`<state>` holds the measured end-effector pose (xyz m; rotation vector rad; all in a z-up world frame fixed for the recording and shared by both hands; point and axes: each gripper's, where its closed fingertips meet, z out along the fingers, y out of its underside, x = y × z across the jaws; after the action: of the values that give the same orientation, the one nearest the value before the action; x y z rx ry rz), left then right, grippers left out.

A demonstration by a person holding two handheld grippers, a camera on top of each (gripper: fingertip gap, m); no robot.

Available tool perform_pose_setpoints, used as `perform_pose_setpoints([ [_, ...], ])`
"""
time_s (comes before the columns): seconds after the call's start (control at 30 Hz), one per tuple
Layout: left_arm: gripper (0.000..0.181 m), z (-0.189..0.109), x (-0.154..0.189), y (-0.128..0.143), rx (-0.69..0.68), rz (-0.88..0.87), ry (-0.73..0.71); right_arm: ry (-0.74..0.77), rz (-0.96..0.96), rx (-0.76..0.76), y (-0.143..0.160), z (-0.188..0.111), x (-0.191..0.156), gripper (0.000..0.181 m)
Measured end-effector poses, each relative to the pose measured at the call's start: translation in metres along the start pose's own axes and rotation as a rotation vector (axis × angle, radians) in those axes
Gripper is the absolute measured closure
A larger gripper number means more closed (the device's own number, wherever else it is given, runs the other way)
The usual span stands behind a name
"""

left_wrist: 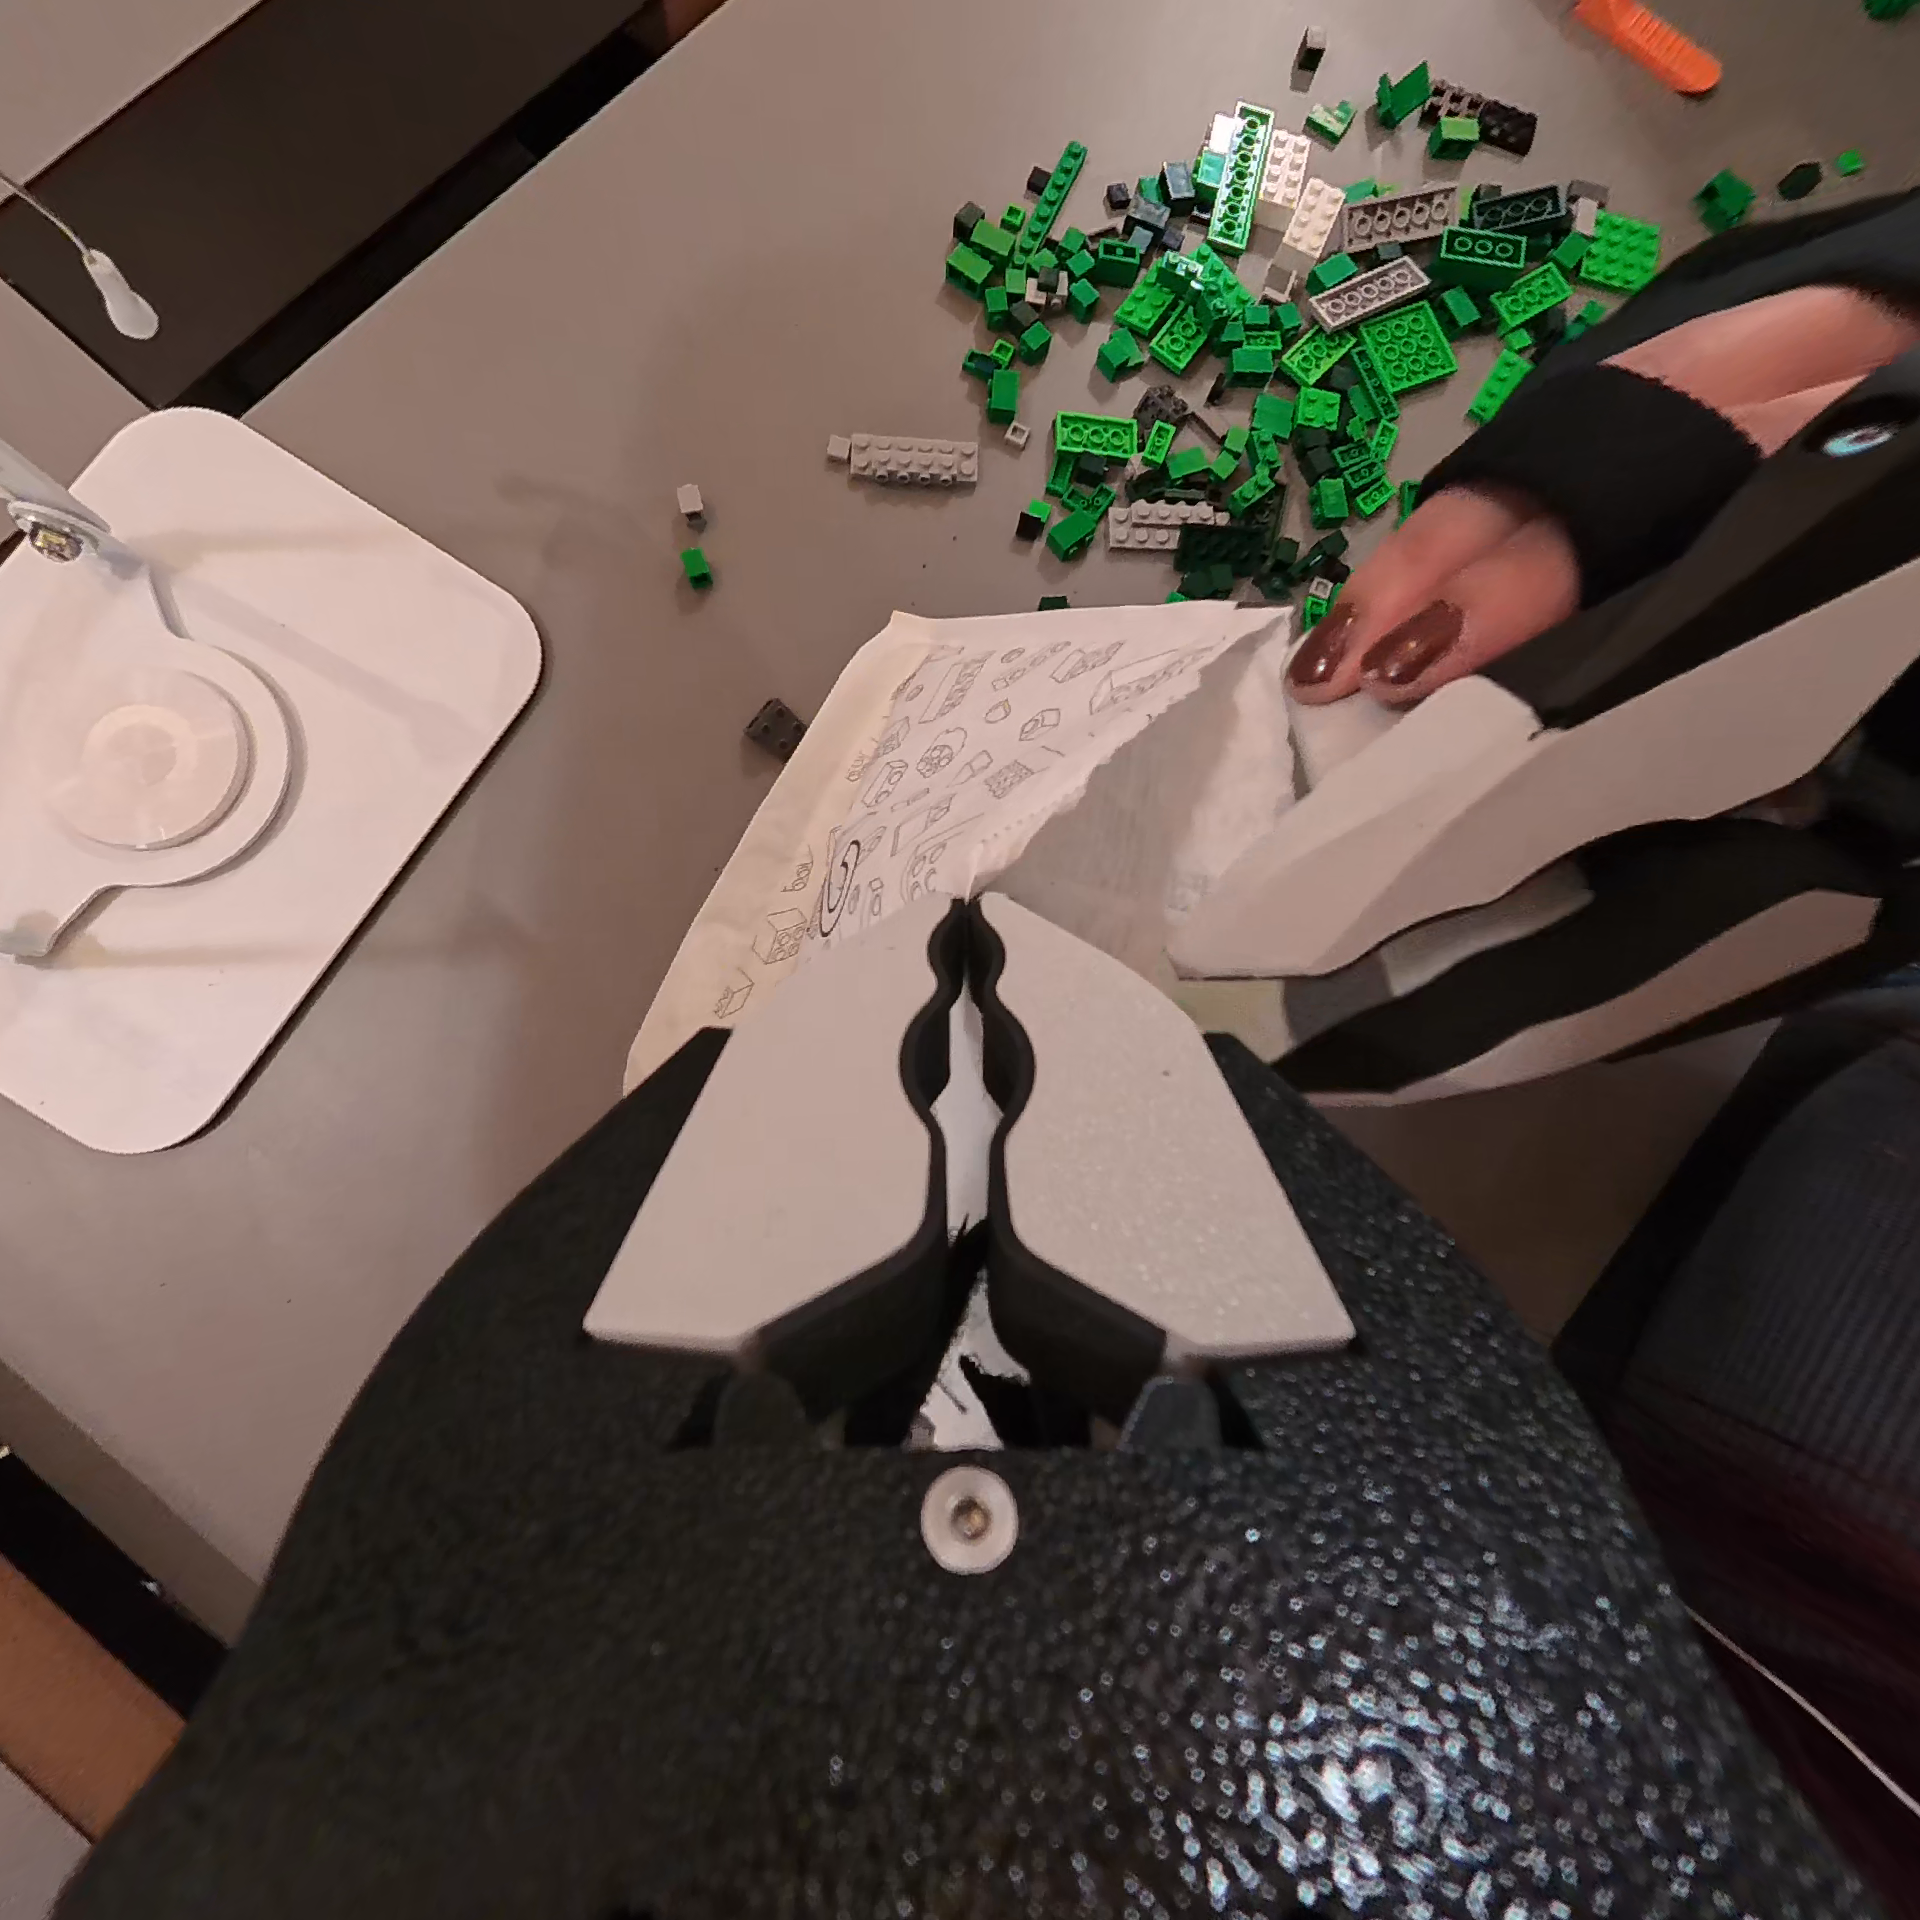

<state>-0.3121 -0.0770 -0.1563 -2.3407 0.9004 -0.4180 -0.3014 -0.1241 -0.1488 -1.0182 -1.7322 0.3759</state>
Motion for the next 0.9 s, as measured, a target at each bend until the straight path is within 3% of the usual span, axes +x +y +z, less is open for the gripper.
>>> perform_pose_setpoints([
  [0.1,0.181,0.001,0.0,0.0,-0.001,0.001,0.001,0.02,0.06,0.019,0.001,-0.014,0.006,0.148],
  [0.23,0.181,0.0,-0.001,0.0,0.005,-0.004,0.003,0.142,0.163,0.049,0.015,-0.056,0.025,0.156],
  [0.43,0.181,0.001,-0.001,-0.001,0.003,-0.003,0.002,0.358,0.264,-0.009,0.075,-0.103,0.035,0.158],
  [0.63,0.181,0.002,-0.001,-0.001,0.001,-0.004,-0.002,0.39,0.413,-0.002,0.12,-0.109,0.025,0.159],
  [0.9,0.181,0.0,-0.006,0.002,0.003,-0.024,-0.011,0.33,0.427,-0.021,0.126,-0.098,0.016,0.161],
])
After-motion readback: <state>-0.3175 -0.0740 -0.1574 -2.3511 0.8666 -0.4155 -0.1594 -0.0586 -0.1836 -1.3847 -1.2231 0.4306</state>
